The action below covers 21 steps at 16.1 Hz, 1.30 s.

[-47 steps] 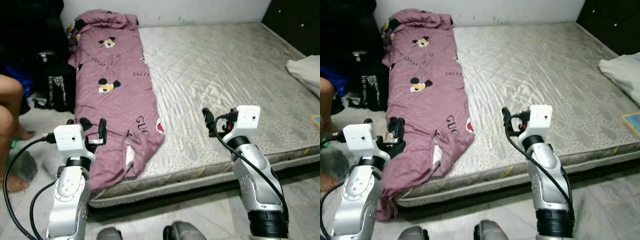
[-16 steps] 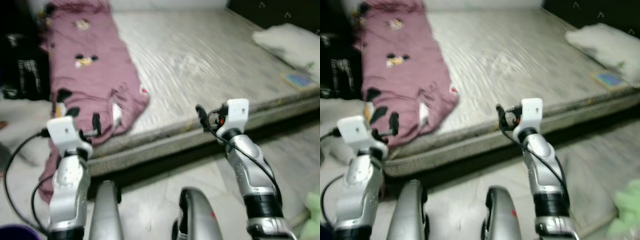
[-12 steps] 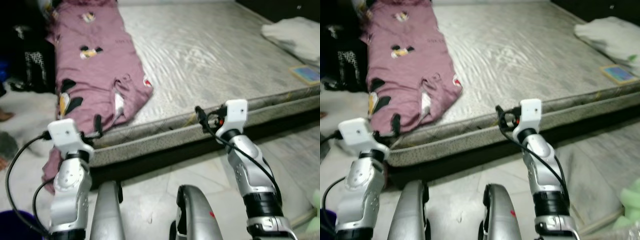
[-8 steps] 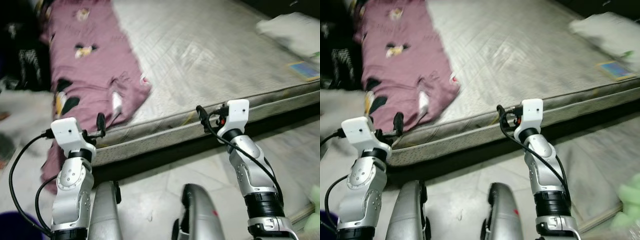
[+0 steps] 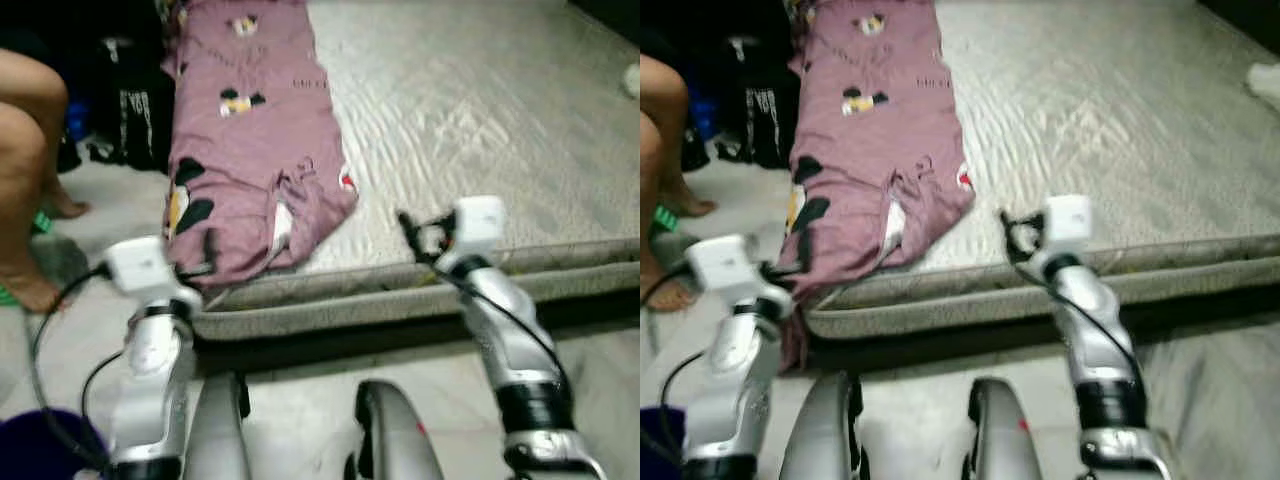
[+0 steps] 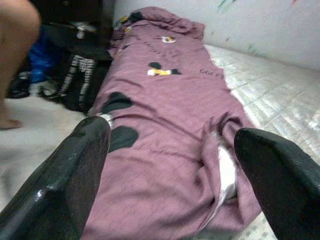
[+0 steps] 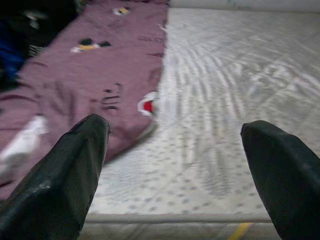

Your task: Clean up the room

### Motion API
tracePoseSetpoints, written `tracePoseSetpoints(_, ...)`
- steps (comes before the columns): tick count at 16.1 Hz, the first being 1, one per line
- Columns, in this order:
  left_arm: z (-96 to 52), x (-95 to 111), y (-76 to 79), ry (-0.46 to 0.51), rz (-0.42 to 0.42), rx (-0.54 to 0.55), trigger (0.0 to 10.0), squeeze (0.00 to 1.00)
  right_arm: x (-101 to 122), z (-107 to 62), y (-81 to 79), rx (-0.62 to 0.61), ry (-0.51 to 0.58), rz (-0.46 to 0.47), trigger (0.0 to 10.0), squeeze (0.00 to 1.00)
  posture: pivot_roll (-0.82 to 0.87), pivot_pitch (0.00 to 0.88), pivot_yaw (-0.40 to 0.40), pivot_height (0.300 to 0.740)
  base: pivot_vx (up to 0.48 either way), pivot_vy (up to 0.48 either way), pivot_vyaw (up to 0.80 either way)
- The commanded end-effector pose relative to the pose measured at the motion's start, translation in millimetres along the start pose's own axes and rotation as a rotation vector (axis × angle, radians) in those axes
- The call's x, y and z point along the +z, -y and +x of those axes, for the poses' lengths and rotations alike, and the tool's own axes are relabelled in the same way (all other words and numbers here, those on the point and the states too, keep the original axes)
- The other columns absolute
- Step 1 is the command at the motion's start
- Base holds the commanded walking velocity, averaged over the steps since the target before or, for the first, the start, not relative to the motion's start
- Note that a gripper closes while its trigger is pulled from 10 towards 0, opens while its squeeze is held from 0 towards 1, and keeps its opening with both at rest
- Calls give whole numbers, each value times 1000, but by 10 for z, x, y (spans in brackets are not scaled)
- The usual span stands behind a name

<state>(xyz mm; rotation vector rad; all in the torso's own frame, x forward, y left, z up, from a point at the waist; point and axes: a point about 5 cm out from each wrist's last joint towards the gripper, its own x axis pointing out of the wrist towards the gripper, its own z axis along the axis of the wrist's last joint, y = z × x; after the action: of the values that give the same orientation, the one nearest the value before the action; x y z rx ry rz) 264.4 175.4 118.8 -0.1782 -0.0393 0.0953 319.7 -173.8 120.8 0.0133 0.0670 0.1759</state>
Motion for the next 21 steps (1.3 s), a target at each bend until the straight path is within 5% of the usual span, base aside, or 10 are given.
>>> tracePoseSetpoints(1,-15,1,-106,-9,18,32,10000,0,46,44,-100,28,17,8,10000,0,-73,72,-60,586,349,0,0)
tracePoseSetpoints(16,6,-71,-49,-51,-3,7,10000,0,28,-10,35,-34,13,13,10000,0,-103,74,-35,586,261,0,0)
tracePoseSetpoints(21,202,-112,17,-84,-1,1,10000,0,-43,-143,90,-54,-23,26,10000,0,-130,131,-45,546,0,0,0)
